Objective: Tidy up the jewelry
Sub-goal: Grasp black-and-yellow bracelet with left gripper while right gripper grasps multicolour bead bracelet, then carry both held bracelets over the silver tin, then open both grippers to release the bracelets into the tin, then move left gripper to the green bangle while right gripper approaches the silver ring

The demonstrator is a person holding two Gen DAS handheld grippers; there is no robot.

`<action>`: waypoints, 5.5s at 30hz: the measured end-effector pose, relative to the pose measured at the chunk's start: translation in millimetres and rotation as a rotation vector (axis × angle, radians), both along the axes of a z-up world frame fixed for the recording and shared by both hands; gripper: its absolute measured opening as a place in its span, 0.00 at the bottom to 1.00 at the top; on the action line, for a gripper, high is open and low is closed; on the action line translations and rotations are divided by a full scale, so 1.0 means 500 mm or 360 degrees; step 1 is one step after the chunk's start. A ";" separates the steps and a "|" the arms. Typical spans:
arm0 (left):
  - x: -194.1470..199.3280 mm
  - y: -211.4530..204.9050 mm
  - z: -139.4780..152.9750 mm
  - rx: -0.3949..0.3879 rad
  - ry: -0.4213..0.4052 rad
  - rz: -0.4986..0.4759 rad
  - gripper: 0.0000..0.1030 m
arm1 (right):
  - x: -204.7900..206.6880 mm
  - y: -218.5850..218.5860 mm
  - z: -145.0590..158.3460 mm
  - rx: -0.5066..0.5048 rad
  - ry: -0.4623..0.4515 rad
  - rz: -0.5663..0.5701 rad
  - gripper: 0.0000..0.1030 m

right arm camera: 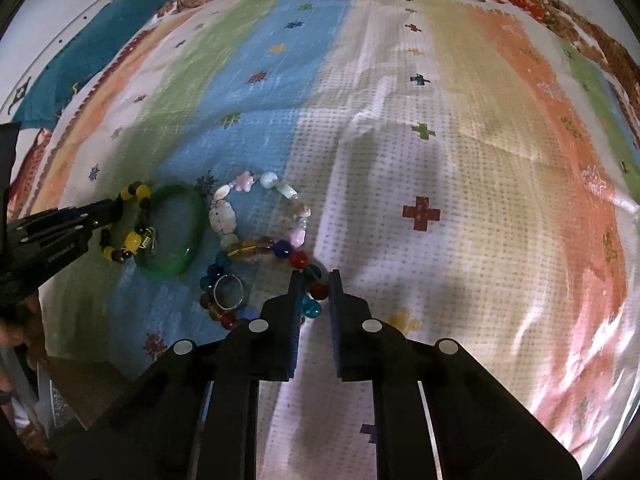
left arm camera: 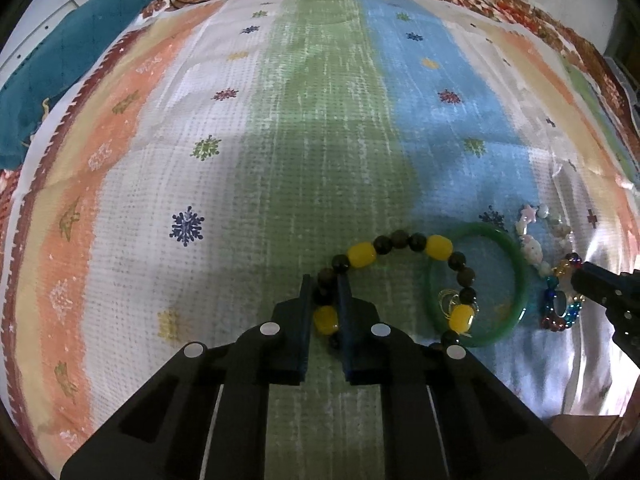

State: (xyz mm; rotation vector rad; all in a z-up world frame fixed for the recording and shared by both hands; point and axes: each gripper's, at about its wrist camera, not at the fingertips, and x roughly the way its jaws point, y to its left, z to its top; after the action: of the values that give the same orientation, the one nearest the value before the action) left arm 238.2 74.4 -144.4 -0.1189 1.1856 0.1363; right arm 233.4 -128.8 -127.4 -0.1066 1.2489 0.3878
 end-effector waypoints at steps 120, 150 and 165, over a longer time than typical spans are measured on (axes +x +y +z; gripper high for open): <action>-0.291 -0.130 0.272 -0.0176 -0.0403 -0.0163 0.58 | -0.274 -0.042 0.252 0.0228 -0.0309 0.0047 0.60; -0.113 -0.084 0.169 -0.0145 -0.0163 -0.0075 0.71 | -0.157 -0.016 0.156 0.0081 -0.0168 0.0017 0.71; -0.060 -0.075 0.115 -0.0151 -0.0072 -0.0073 0.71 | -0.116 -0.001 0.120 0.0030 -0.0139 0.0027 0.75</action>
State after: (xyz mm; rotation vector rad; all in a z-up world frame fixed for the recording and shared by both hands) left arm 208.4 37.0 -87.0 -0.1770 1.1490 0.0372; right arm 175.6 -129.0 -67.5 -0.1171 1.1587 0.4052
